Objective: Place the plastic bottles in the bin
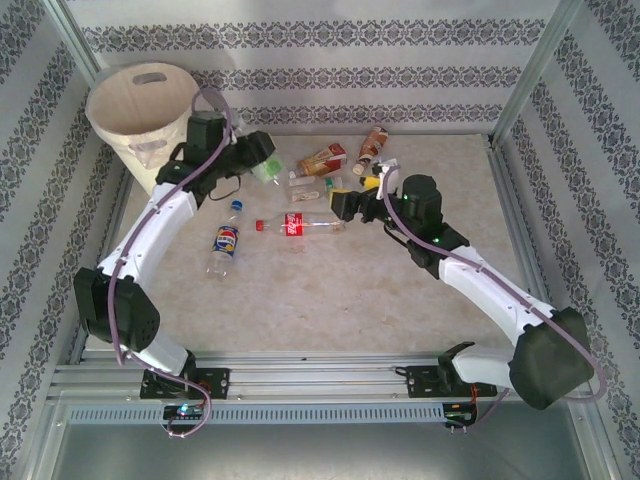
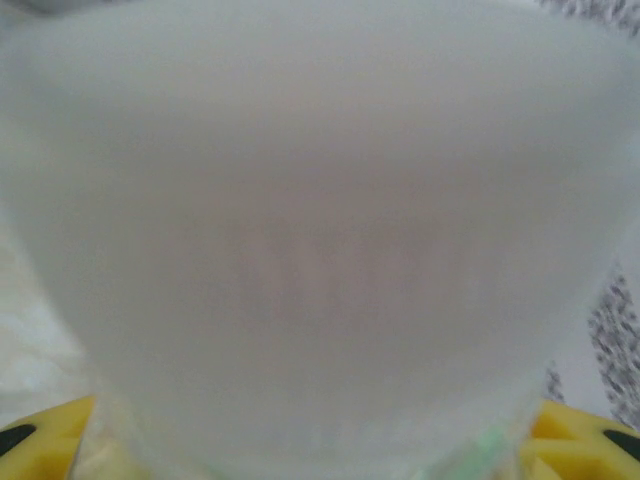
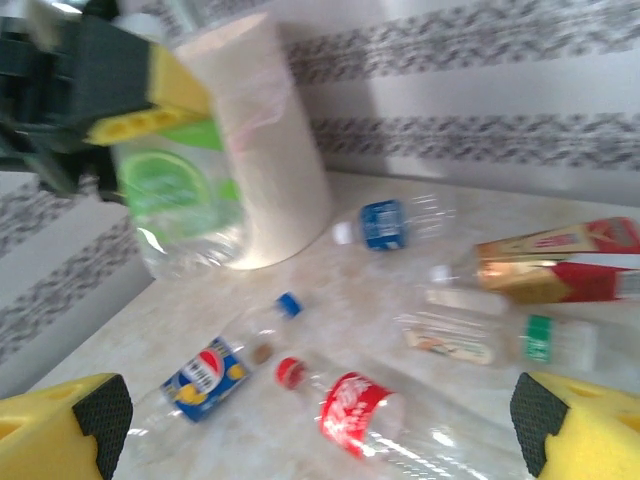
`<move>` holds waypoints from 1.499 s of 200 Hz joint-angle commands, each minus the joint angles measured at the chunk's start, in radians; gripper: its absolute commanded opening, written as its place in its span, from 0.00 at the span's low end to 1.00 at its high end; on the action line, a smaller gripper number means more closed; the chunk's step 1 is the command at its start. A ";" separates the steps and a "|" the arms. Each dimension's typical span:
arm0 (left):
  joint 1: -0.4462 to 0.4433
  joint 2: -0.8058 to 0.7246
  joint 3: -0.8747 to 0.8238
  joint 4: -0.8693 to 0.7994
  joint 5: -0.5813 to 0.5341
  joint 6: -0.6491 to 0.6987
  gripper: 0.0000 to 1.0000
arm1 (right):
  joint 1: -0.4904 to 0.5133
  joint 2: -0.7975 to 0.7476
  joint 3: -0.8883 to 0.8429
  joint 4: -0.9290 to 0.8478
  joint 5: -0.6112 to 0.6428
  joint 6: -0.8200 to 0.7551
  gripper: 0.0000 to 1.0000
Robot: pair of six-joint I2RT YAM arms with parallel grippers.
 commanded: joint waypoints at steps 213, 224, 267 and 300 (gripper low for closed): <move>0.372 0.401 0.715 -0.060 -0.483 0.302 0.49 | -0.033 -0.055 -0.051 0.003 0.125 0.018 0.98; 0.385 0.442 0.756 -0.115 -0.427 0.256 0.49 | -0.033 -0.064 -0.052 -0.002 0.133 0.014 0.98; 0.399 0.563 0.895 -0.233 -0.223 0.188 0.61 | -0.036 -0.081 -0.056 -0.015 0.155 0.004 0.98; 0.400 0.622 0.999 -0.307 -0.049 0.163 0.84 | -0.037 -0.081 -0.060 -0.013 0.169 0.016 0.98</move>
